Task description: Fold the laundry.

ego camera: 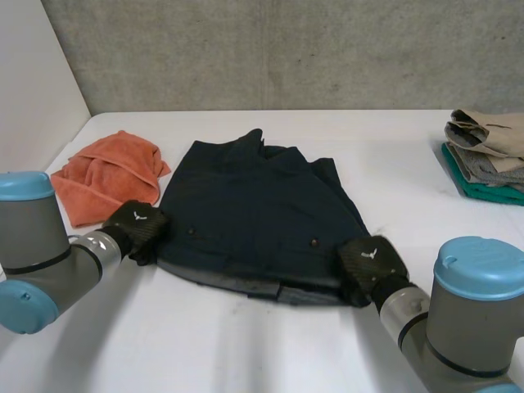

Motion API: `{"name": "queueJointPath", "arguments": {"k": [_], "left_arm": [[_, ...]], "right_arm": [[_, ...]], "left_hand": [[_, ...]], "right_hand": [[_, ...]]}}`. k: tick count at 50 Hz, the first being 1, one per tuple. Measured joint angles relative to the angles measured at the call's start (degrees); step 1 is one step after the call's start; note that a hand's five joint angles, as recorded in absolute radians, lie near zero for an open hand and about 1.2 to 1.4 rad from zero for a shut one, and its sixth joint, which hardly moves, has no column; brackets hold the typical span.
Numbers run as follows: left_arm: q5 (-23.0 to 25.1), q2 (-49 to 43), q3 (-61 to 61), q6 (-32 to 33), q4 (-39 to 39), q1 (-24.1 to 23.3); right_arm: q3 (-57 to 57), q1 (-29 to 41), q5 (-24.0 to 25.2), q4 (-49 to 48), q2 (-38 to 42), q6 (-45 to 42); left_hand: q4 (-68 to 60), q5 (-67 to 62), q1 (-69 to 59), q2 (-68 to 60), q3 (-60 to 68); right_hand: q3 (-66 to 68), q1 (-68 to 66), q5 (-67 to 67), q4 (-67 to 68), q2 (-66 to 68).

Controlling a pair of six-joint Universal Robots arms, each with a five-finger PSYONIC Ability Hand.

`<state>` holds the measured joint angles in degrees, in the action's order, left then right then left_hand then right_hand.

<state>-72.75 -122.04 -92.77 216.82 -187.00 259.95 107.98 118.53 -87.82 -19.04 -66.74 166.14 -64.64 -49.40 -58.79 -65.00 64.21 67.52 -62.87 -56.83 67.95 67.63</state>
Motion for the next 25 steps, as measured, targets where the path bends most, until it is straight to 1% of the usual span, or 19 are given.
{"name": "queueJointPath", "arguments": {"k": [4,7,12,17,19,20,21,22,25], "left_arm": [[-0.4,0.1,0.2,-0.6,-0.8,-1.0],[-0.8,1.2,-0.1,-2.3,-0.3,-3.3],[-2.0,5.8,-1.0,-8.3,1.6,-8.1],[-4.2,12.7,-1.2,-17.7,3.1,-15.3],[-4.9,14.2,-0.8,-20.2,3.2,-17.6],[-5.5,15.1,-0.2,-22.1,3.3,-19.5],[-5.7,15.3,0.0,-22.5,3.3,-20.0],[-6.5,15.6,1.3,-24.9,3.2,-23.0],[-8.2,13.4,5.1,-28.6,3.1,-29.3]], "right_arm": [[-1.2,-1.0,-1.5,-2.4,-0.2,-2.3],[-3.3,-2.3,-2.1,-3.2,-0.6,-5.9],[-8.5,-4.7,-2.1,-3.5,-0.4,-12.1],[-20.4,-8.2,-1.9,-3.4,3.6,-18.1],[-23.9,-8.9,-1.9,-3.3,5.2,-19.0],[-26.6,-9.3,-1.8,-3.3,6.3,-19.5],[-27.4,-9.4,-1.8,-3.3,6.7,-19.7],[-31.3,-9.8,-1.7,-3.5,8.6,-20.1],[-37.4,-10.3,-1.1,-4.7,12.1,-20.3]], "left_hand": [[-3.9,-3.4,0.0,-3.4,3.8],[-3.9,-5.3,0.0,-3.4,3.8],[-3.9,-6.1,-1.4,-3.6,3.9],[-3.9,-6.1,-1.4,-3.9,4.2],[-3.9,-6.1,-1.4,-4.0,4.3],[-3.9,-6.1,-1.4,-4.0,4.3],[-3.9,-6.1,-1.4,-4.0,4.3],[-3.9,-6.1,-1.4,-4.1,4.5],[-4.0,-6.1,-1.8,-4.3,4.5]], "right_hand": [[0.5,-0.2,-0.1,0.6,0.0],[0.5,-0.2,-0.1,0.7,0.0],[0.5,-0.2,-0.3,0.7,0.0],[0.6,-0.2,-0.8,0.7,0.0],[0.6,-0.2,-0.8,0.7,0.0],[0.6,-0.6,-0.9,0.7,0.0],[0.6,-0.7,-0.9,0.7,0.0],[0.6,-0.8,-1.0,0.7,0.1],[0.6,-0.8,-1.0,0.7,0.1]]}}
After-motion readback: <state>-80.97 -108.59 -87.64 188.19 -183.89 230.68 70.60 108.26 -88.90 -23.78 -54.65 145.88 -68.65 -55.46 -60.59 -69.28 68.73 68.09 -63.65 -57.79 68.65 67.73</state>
